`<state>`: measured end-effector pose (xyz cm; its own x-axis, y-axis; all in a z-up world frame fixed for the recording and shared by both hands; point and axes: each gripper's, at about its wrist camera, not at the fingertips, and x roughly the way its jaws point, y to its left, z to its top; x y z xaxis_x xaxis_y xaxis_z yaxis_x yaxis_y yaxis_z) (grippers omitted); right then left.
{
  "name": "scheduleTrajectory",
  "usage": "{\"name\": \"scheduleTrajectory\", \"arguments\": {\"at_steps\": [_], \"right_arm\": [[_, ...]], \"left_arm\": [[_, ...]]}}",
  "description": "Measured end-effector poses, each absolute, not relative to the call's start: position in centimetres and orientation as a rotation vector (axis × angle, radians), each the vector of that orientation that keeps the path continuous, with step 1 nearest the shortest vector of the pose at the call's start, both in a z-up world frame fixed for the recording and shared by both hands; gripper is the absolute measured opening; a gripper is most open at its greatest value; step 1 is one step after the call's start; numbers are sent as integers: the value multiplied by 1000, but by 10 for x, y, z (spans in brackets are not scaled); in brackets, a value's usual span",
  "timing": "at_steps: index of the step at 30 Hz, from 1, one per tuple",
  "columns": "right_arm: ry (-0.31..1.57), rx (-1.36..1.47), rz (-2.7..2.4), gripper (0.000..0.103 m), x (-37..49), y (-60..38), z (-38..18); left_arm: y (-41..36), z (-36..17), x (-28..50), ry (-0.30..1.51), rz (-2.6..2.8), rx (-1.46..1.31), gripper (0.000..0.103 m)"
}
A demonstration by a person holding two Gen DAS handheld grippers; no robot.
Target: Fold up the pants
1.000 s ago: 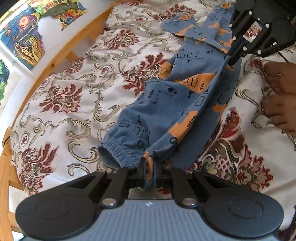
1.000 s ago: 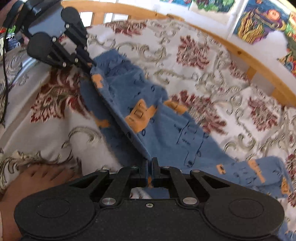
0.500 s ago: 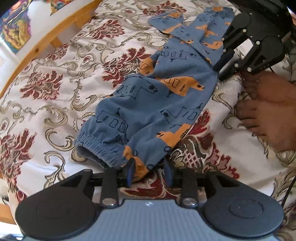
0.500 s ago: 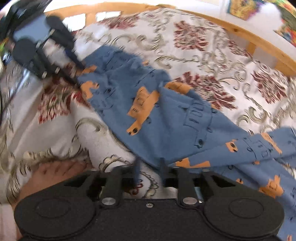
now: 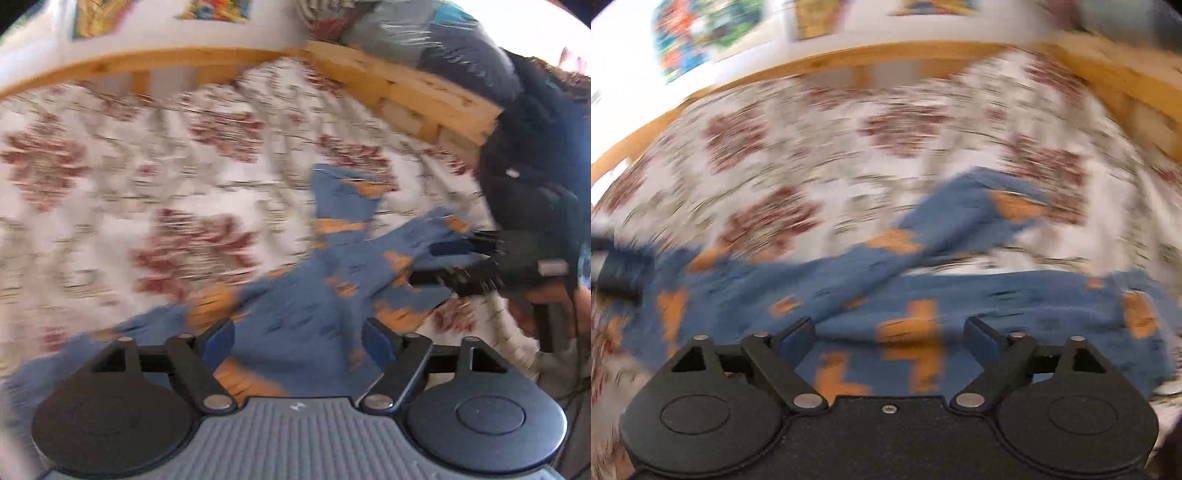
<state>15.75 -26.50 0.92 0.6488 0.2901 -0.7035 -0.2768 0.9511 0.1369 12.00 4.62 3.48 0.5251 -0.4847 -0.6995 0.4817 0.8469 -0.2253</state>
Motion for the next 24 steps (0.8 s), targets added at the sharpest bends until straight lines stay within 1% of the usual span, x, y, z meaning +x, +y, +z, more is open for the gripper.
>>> {"name": "scheduleTrajectory", "arguments": {"at_steps": [1, 2, 4, 5, 7, 8, 9, 10, 14, 15, 16, 18, 22, 23, 24], "right_arm": [[820, 43, 303, 95, 170, -276, 11], [843, 70, 289, 96, 185, -288, 13], [892, 127, 284, 96, 218, -306, 18], [912, 158, 288, 96, 235, -311, 20], [939, 239, 296, 95, 266, -314, 25], [952, 291, 303, 94, 285, -313, 26], [960, 331, 307, 88, 300, -310, 28], [970, 359, 306, 80, 316, -307, 29], [991, 358, 255, 75, 379, -276, 31], [1011, 339, 234, 72, 392, -269, 29], [1042, 306, 194, 66, 405, -262, 24], [1093, 258, 104, 60, 423, -252, 12], [1161, 259, 30, 58, 437, -251, -13], [1157, 264, 25, 52, 437, -251, -15], [1146, 263, 18, 35, 436, -252, -16]], "left_arm": [[33, 27, 126, 844, -599, -8, 82], [20, 20, 130, 852, -615, -8, 82], [-4, 5, 139, 862, -629, -19, 82], [-13, -1, 141, 863, -619, -25, 81], [-27, -13, 149, 876, -580, -50, 62], [-31, -18, 152, 894, -562, -76, 39], [-33, -25, 156, 927, -544, -114, 29], [-32, -30, 158, 942, -531, -141, 29], [-21, -36, 157, 949, -520, -213, 25], [-20, -35, 157, 952, -527, -228, 25], [-19, -35, 156, 957, -531, -236, 25], [-19, -37, 157, 976, -528, -235, 25], [-20, -41, 160, 995, -532, -237, 25], [-21, -41, 160, 992, -535, -233, 25], [-21, -41, 159, 986, -541, -230, 18]]}}
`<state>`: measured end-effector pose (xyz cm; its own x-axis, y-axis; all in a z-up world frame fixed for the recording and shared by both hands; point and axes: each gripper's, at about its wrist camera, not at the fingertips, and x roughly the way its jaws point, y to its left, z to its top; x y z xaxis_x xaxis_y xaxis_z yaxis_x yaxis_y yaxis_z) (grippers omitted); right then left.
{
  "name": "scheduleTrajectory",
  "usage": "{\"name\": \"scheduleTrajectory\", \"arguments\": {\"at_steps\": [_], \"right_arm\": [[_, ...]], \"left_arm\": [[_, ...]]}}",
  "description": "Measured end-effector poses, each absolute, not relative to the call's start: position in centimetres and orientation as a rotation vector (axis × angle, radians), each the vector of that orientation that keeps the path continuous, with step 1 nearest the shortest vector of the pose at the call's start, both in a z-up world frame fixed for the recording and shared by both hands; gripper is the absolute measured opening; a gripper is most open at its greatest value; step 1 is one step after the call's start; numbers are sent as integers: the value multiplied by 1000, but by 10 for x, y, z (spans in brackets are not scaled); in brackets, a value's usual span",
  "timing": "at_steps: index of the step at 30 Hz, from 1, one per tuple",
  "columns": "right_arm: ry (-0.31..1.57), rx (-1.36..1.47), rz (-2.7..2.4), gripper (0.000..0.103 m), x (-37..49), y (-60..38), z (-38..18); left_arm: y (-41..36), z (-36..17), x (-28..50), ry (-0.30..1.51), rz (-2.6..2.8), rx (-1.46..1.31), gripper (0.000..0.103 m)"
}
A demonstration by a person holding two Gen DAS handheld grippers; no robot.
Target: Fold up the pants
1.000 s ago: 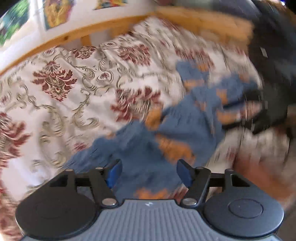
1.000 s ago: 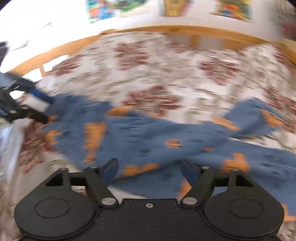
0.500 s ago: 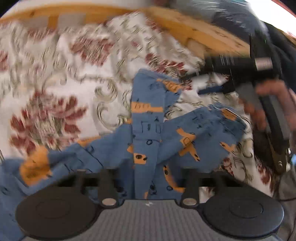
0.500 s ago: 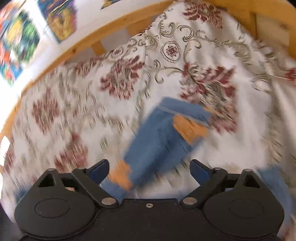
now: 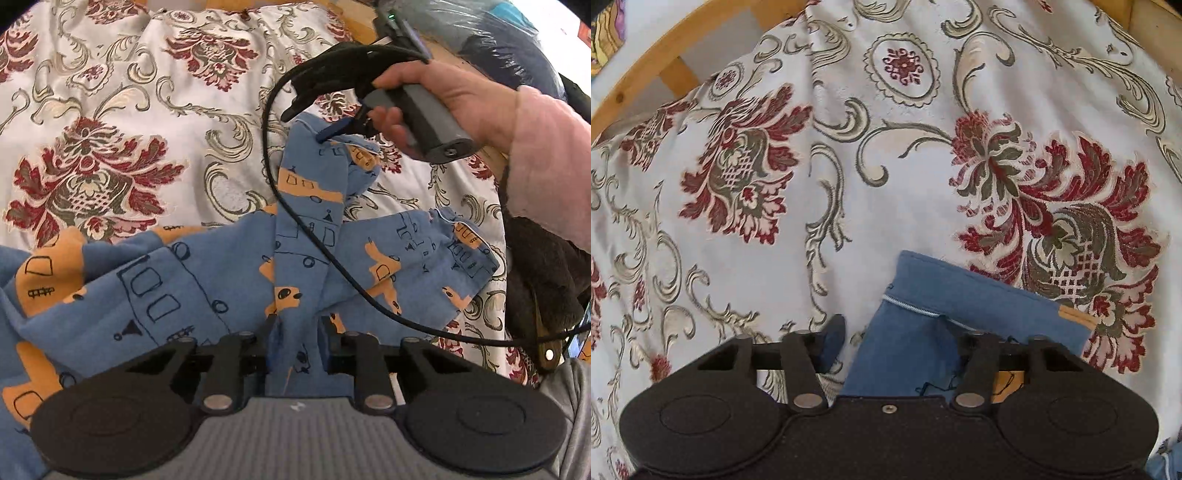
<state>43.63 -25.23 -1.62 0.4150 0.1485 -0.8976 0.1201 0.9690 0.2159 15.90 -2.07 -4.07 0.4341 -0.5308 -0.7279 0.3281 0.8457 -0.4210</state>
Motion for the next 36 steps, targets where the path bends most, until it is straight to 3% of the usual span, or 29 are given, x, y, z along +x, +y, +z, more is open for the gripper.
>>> {"name": "scheduleTrajectory", "arguments": {"at_steps": [1, 4, 15, 20, 26, 30, 32, 34, 36], "right_arm": [[1136, 262, 12, 13, 434, -254, -16], [1100, 306, 33, 1, 421, -266, -12], [627, 442, 201, 1, 265, -351, 85], [530, 554, 102, 1, 165, -405, 79], [645, 616, -82, 1, 116, -430, 6], [650, 573, -78, 4, 114, -423, -7], [643, 512, -59, 11, 114, -414, -5], [629, 494, -31, 28, 109, -417, -5], [614, 503, -16, 37, 109, -412, -4]], "left_arm": [[-21, -40, 158, 982, -543, -225, 13], [-22, -41, 157, 986, -522, -206, 3], [-39, -24, 135, 860, -551, 22, 2], [-57, -14, 115, 770, -635, 254, 2], [-84, -30, 106, 816, -706, 459, 2], [-91, -36, 110, 855, -744, 509, 2], [-89, -34, 112, 879, -765, 502, 2], [-86, -34, 113, 894, -779, 507, 2], [-87, -35, 115, 921, -795, 520, 2]]}}
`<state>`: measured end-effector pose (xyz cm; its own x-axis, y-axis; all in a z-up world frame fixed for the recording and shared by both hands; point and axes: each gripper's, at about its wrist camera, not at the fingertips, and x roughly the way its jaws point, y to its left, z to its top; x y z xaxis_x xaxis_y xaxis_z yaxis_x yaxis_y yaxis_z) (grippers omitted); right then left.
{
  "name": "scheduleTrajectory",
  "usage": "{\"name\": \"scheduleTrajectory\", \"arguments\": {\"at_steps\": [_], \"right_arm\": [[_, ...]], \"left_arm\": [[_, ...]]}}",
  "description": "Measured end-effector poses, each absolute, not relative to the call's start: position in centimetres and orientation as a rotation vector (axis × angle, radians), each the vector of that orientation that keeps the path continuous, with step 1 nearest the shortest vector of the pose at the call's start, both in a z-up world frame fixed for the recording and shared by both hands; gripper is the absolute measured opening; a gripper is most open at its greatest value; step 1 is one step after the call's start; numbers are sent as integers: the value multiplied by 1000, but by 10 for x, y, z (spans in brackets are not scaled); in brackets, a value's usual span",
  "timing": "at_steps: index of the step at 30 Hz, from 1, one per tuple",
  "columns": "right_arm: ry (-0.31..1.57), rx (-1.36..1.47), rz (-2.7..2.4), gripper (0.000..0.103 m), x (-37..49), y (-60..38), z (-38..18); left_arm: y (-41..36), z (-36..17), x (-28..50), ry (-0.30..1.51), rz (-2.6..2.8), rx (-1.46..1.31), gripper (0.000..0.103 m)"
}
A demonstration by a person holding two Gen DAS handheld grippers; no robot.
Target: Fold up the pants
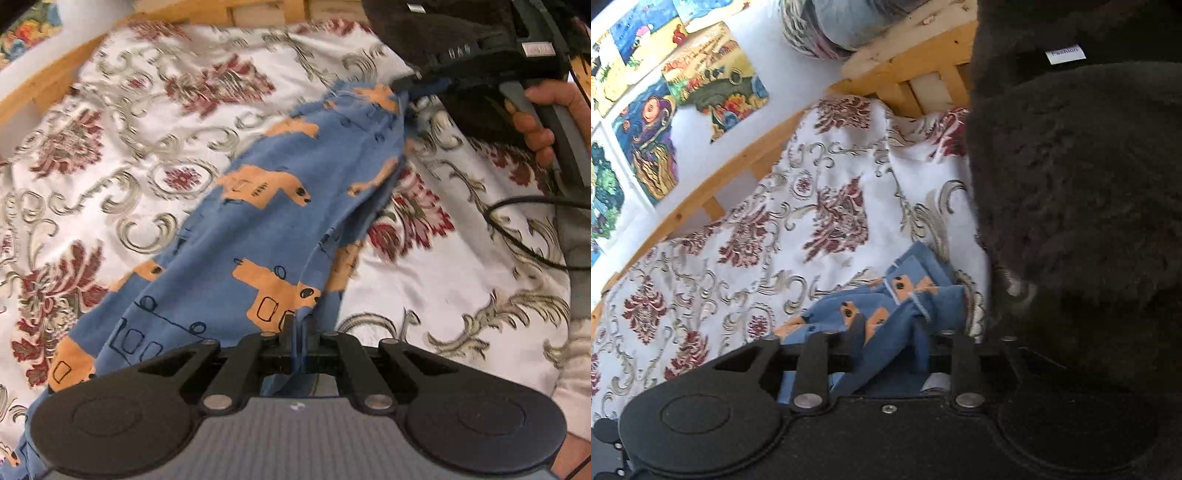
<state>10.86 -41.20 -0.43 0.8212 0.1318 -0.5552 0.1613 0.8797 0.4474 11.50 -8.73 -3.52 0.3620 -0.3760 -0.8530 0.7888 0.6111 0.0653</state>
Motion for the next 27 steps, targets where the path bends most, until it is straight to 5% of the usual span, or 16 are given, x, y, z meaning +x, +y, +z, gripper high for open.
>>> {"name": "scheduleTrajectory", "arguments": {"at_steps": [4, 7, 9, 11, 18, 27], "right_arm": [[568, 492, 18, 57, 102, -412, 3], [575, 475, 15, 60, 98, -408, 5], [598, 471, -1, 60, 96, -409, 4], [600, 472, -31, 61, 91, -412, 3], [573, 506, -33, 59, 84, -417, 1], [587, 563, -100, 30, 92, -433, -15]], "left_arm": [[-85, -21, 121, 964, -818, 437, 8], [-82, 0, 127, 983, -883, 357, 28], [-86, 16, 132, 981, -924, 333, 50], [-94, 29, 139, 959, -947, 325, 54], [-170, 55, 221, 919, -917, 261, 54], [-292, 8, 290, 978, -1069, 324, 46]]}}
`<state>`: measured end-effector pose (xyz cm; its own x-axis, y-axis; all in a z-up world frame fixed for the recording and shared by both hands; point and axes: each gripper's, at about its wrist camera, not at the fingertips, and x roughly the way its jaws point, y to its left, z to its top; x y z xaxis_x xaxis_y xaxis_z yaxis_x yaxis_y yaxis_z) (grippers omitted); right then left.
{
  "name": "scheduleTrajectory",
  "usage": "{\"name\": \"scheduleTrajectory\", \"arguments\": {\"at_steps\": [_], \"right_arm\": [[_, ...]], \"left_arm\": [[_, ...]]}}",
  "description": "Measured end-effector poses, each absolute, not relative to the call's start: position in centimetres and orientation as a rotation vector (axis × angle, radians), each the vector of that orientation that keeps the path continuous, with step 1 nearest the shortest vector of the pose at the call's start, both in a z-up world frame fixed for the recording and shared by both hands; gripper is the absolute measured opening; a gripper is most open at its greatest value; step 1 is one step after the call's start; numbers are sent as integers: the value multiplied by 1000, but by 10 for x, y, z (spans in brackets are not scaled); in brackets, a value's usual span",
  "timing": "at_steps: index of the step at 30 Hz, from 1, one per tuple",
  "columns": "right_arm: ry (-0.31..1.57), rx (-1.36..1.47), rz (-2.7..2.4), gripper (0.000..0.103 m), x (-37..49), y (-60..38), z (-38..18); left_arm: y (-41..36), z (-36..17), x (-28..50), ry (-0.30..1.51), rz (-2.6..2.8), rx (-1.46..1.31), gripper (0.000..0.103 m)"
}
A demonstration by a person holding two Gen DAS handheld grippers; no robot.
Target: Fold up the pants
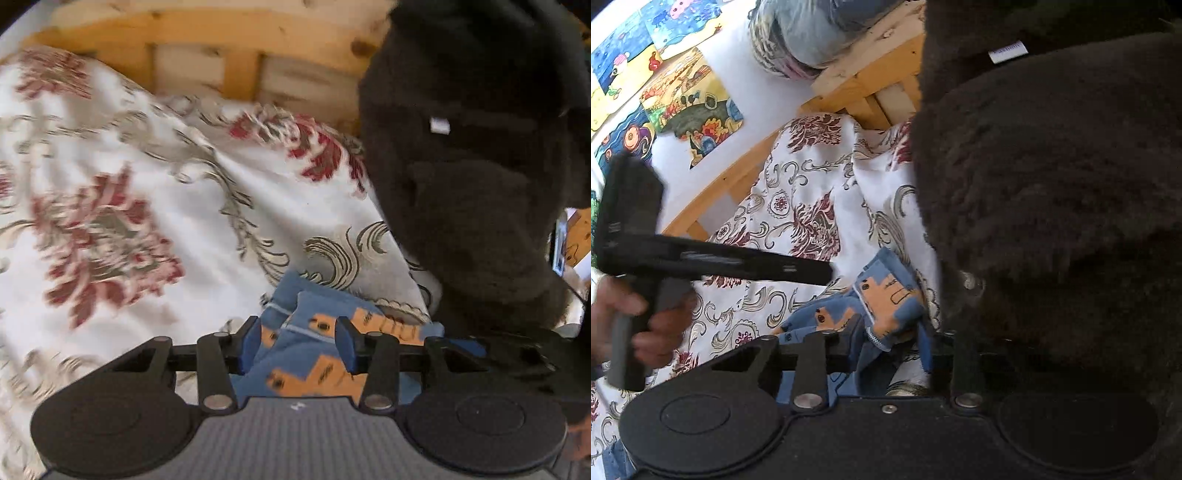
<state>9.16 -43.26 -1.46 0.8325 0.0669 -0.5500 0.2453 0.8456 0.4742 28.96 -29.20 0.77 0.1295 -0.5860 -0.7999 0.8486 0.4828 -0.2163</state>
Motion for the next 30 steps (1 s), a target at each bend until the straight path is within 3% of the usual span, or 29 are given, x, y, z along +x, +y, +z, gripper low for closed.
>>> {"name": "scheduleTrajectory", "arguments": {"at_steps": [5, 7, 8, 17, 19, 22, 24, 25, 27, 29, 30], "right_arm": [[597, 529, -88, 20, 94, -430, -16], [604, 524, -82, 17, 96, -429, -17], [604, 519, -78, 16, 95, -428, -16], [566, 421, -70, 13, 93, -418, -10], [590, 412, -57, 17, 99, -416, -13], [612, 457, -48, 33, 100, -419, -16], [595, 514, -16, 43, 94, -425, -14], [596, 540, -3, 45, 91, -428, -14], [618, 565, -8, 44, 91, -432, -15], [642, 599, -2, 44, 94, -435, -17], [652, 607, 0, 44, 95, -436, -18]], "left_arm": [[-312, -18, 301, 1072, -1127, 326, 35], [-315, -23, 302, 1079, -1133, 313, 22], [-315, -25, 303, 1080, -1134, 303, 8], [-316, 13, 282, 886, -1075, 405, 4], [-324, 14, 274, 840, -1044, 495, 5], [-337, 1, 277, 826, -961, 582, 9], [-334, -1, 287, 862, -969, 527, 23], [-329, 0, 291, 883, -990, 485, 29], [-320, 4, 301, 923, -1041, 390, 57], [-312, 5, 312, 946, -1071, 323, 66], [-309, 4, 319, 969, -1085, 296, 66]]}}
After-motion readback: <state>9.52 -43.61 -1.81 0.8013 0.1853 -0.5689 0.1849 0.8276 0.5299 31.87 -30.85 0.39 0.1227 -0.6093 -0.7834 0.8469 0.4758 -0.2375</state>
